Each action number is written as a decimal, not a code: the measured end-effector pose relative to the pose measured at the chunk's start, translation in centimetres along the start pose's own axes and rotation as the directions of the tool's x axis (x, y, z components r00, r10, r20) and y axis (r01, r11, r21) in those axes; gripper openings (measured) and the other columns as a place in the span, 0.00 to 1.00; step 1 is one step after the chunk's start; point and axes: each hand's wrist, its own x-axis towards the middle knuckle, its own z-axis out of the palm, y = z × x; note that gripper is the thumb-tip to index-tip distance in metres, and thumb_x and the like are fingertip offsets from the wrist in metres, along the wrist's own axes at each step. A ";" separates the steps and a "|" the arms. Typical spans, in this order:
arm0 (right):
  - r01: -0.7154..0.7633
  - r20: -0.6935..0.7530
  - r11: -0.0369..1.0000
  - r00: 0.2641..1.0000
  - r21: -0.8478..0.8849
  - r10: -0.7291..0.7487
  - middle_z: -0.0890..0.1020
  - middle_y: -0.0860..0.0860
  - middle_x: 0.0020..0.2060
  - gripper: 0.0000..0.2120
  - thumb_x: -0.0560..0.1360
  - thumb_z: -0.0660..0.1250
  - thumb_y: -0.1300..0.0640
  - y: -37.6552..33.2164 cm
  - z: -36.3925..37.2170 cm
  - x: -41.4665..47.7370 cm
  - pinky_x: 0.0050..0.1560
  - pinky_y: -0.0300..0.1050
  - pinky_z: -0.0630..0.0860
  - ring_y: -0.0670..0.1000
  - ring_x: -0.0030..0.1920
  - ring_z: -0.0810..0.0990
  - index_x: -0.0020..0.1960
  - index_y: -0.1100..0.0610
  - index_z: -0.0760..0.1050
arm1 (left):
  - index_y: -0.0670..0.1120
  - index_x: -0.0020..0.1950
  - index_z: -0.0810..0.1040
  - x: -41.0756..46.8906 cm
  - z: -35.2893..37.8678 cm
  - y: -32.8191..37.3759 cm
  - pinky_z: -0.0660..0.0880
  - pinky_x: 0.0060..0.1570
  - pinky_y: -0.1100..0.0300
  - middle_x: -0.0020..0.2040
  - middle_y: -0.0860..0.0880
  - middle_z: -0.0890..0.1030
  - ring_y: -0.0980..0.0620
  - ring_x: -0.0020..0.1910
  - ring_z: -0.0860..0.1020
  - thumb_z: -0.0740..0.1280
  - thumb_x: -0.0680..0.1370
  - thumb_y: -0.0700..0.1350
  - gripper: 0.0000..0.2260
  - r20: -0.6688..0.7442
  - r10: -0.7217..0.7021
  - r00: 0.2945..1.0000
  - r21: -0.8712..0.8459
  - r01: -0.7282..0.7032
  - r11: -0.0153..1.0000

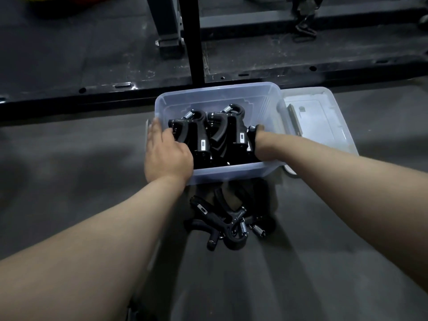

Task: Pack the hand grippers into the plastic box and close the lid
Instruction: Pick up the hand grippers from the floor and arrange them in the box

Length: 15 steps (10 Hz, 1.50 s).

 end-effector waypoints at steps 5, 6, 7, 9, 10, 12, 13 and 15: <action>0.319 0.096 0.637 0.928 -0.702 -0.360 0.78 0.66 0.41 0.13 0.72 0.56 0.63 1.8 2.7 2.2 0.48 0.64 0.74 0.65 0.43 0.80 0.50 0.68 0.76 | 0.43 0.70 0.70 0.1 -0.1 0.0 0.49 0.77 0.56 0.80 0.47 0.53 0.50 0.79 0.49 0.54 0.78 0.43 0.20 0.008 0.004 1.000 0.028 -0.004 1.000; -0.087 0.105 0.944 0.993 0.320 0.056 0.78 0.63 0.57 0.17 0.76 0.60 0.62 -0.9 0.8 -1.5 0.55 0.53 0.74 0.63 0.56 0.79 0.64 0.65 0.73 | 0.42 0.69 0.71 0.0 -0.3 0.1 0.50 0.77 0.54 0.80 0.46 0.53 0.48 0.79 0.50 0.54 0.78 0.43 0.20 0.025 0.005 1.000 0.033 -0.006 0.999; -0.080 -0.129 0.799 0.973 0.596 0.194 0.79 0.59 0.57 0.14 0.77 0.59 0.61 -1.1 0.0 -3.1 0.51 0.49 0.74 0.62 0.57 0.78 0.61 0.60 0.74 | 0.42 0.69 0.69 0.0 -0.1 0.0 0.50 0.77 0.53 0.80 0.45 0.52 0.48 0.79 0.49 0.53 0.78 0.43 0.21 0.047 0.018 0.999 0.059 -0.021 0.998; 0.071 -0.521 0.853 0.816 0.517 0.248 0.81 0.60 0.50 0.15 0.75 0.53 0.56 -1.3 3.7 -6.9 0.53 0.53 0.71 0.64 0.52 0.77 0.54 0.59 0.76 | 0.41 0.73 0.65 0.0 -0.7 -0.1 0.45 0.77 0.55 0.81 0.45 0.50 0.47 0.79 0.47 0.51 0.79 0.43 0.22 0.093 0.028 0.995 0.042 -0.032 0.999; 0.146 -0.683 0.913 0.710 0.382 0.172 0.77 0.59 0.62 0.23 0.78 0.51 0.52 -4.1 7.6 -9.2 0.67 0.56 0.63 0.62 0.65 0.73 0.65 0.61 0.73 | 0.41 0.74 0.64 0.2 -1.0 -0.2 0.44 0.77 0.55 0.81 0.45 0.49 0.47 0.79 0.46 0.51 0.79 0.42 0.22 0.120 0.018 0.993 0.015 -0.020 1.000; 0.373 -0.631 0.912 0.753 0.172 -0.188 0.68 0.61 0.65 0.26 0.67 0.64 0.58 -9.1 14.6 -12.3 0.65 0.56 0.66 0.65 0.64 0.70 0.66 0.60 0.73 | 0.40 0.72 0.65 0.3 -1.1 -0.8 0.44 0.77 0.54 0.80 0.42 0.49 0.45 0.79 0.47 0.52 0.79 0.41 0.21 0.140 0.075 0.987 -0.007 -0.075 0.997; 0.214 -0.215 0.957 0.962 0.197 -0.171 0.66 0.59 0.68 0.37 0.74 0.65 0.46 -10.5 14.6 -11.6 0.67 0.56 0.63 0.62 0.68 0.66 0.76 0.61 0.57 | 0.40 0.71 0.66 0.4 -0.6 -1.2 0.44 0.77 0.54 0.80 0.42 0.49 0.44 0.79 0.47 0.52 0.80 0.41 0.20 0.123 0.095 0.988 -0.008 -0.095 0.995; 0.207 -0.187 0.976 0.958 -0.062 -0.215 0.66 0.58 0.67 0.44 0.71 0.68 0.57 -11.0 13.2 -10.2 0.67 0.53 0.59 0.60 0.66 0.64 0.79 0.60 0.46 | 0.41 0.69 0.67 0.2 0.0 -1.2 0.46 0.77 0.52 0.80 0.41 0.48 0.44 0.79 0.47 0.52 0.80 0.43 0.19 0.089 0.102 0.991 0.047 -0.106 0.993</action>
